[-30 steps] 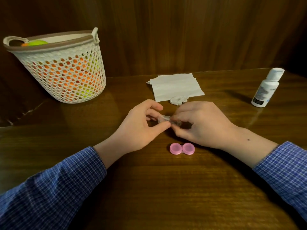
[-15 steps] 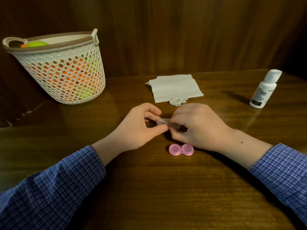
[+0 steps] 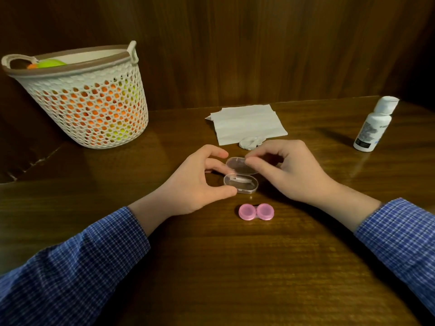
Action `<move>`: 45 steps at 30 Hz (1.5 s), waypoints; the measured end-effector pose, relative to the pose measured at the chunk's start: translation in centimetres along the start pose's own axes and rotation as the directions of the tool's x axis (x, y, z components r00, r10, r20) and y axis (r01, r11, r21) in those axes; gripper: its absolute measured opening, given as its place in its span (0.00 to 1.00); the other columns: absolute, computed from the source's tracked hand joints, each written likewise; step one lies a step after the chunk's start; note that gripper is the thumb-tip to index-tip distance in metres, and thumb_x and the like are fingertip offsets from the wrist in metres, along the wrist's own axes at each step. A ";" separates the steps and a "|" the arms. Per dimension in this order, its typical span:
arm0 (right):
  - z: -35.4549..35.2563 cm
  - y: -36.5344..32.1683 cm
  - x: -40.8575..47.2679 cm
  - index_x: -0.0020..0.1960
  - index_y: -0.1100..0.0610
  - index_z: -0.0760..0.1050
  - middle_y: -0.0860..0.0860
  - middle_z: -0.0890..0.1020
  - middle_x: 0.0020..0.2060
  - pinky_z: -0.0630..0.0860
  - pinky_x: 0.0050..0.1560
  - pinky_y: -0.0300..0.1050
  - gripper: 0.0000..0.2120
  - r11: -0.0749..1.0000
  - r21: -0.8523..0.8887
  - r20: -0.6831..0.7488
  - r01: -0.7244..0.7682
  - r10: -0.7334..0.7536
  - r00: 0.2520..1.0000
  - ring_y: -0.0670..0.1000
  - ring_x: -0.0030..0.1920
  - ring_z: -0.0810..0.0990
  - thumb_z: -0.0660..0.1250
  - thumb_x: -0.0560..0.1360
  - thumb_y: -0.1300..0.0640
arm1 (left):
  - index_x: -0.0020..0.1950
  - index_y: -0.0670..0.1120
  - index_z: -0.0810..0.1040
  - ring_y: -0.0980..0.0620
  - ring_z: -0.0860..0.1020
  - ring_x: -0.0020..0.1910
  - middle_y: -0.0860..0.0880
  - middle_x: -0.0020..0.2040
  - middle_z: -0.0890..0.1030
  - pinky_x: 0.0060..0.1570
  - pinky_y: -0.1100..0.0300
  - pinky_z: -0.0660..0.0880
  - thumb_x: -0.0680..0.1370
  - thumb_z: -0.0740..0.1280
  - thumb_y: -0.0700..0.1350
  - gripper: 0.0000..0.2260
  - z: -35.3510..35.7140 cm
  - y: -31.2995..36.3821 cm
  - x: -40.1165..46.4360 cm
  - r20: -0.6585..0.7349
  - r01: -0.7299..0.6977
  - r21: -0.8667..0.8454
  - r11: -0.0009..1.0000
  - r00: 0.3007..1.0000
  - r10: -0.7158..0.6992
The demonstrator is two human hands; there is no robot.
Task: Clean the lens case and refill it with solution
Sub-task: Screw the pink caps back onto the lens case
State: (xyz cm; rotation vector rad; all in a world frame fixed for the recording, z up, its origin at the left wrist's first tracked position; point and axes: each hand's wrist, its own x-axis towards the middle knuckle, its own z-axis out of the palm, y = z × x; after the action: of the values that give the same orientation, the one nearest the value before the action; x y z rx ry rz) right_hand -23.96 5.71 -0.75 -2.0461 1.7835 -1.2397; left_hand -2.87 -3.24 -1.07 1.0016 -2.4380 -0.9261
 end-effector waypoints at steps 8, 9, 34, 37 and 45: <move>0.8 1.1 1.4 0.40 0.50 0.86 0.44 0.85 0.35 0.74 0.36 0.33 0.11 0.932 0.150 -0.037 -0.329 0.338 0.940 0.39 0.33 0.80 0.70 0.79 0.51 | 0.57 0.67 0.69 0.65 0.77 0.59 0.64 0.57 0.83 0.52 0.73 0.62 0.69 0.80 0.54 0.25 0.3 0.0 0.1 -0.058 0.014 0.012 1.000 0.998 -0.013; 0.8 1.2 1.4 0.41 0.50 0.86 0.45 0.85 0.35 0.74 0.36 0.33 0.11 0.929 0.146 -0.037 -0.340 0.348 0.937 0.40 0.33 0.80 0.70 0.79 0.50 | 0.57 0.66 0.69 0.65 0.78 0.59 0.64 0.56 0.83 0.53 0.73 0.62 0.69 0.81 0.54 0.25 0.3 0.0 0.2 -0.064 0.015 0.007 1.000 0.998 -0.015; -3.2 -0.9 -3.8 0.50 0.46 0.84 0.44 0.84 0.48 0.80 0.43 0.41 0.06 0.993 0.109 0.472 0.053 -0.099 0.876 0.49 0.47 0.83 0.75 0.73 0.51 | 0.71 0.52 0.70 0.67 0.78 0.58 0.60 0.54 0.82 0.55 0.79 0.70 0.68 0.82 0.51 0.35 0.4 0.1 0.1 -0.021 -0.056 0.014 0.998 0.998 0.057; -3.2 -0.8 -3.5 0.52 0.49 0.85 0.48 0.86 0.46 0.82 0.45 0.48 0.09 0.982 0.190 0.330 0.006 -0.069 0.941 0.54 0.44 0.83 0.74 0.73 0.51 | 0.71 0.53 0.71 0.70 0.78 0.57 0.61 0.51 0.84 0.55 0.77 0.71 0.67 0.82 0.53 0.36 0.4 0.1 0.1 -0.008 -0.071 0.005 0.997 0.997 0.071; -2.1 -1.0 -2.9 0.55 0.48 0.85 0.42 0.86 0.49 0.83 0.53 0.48 0.12 0.999 0.042 0.265 -0.008 -0.004 0.964 0.43 0.52 0.83 0.70 0.74 0.47 | 0.70 0.56 0.71 0.72 0.77 0.56 0.67 0.52 0.82 0.57 0.71 0.68 0.67 0.81 0.55 0.34 0.5 0.0 0.0 0.007 -0.097 0.001 0.995 0.995 0.097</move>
State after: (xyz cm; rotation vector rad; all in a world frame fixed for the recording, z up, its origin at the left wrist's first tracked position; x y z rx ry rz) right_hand -24.42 9.40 -0.13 -2.0722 1.6220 -0.9409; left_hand -3.10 -3.02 -1.44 0.8727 -2.4698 -0.8965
